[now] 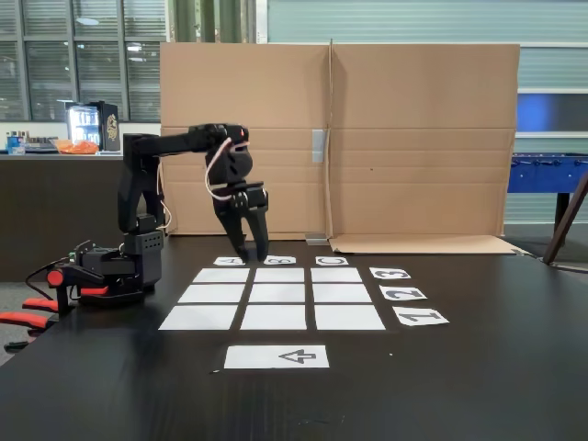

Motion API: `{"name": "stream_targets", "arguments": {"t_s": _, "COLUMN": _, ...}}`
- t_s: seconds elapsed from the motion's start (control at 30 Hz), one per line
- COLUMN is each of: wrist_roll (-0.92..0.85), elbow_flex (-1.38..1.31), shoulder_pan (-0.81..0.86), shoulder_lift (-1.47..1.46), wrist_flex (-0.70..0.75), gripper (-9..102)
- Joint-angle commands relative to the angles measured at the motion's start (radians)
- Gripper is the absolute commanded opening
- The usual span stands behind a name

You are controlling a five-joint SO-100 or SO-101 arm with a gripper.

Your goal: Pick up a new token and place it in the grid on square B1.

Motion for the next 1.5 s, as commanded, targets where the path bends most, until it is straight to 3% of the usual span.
{"name": "stream_targets", "arguments": {"t_s": 0.0, "wrist_roll": 0.002, "elbow_flex": 0.035, "shoulder_pan": -0.017, "shoulder_lift": 0.046, "wrist_flex": -0.020, "gripper": 11}}
{"name": "stream_targets", "arguments": {"t_s": 0.47, "wrist_roll": 0.002, "elbow_flex": 0.071, "shoulder_pan": -0.020, "shoulder_lift": -0.143, "wrist_flex": -0.132, "gripper": 11}}
{"name": "stream_targets", "arguments": {"t_s": 1.47, "wrist_roll": 0.009, "elbow_flex": -0.130, "shoulder_pan": -0.110, "shoulder_lift": -0.423, "wrist_flex": -0.169, "gripper": 11}}
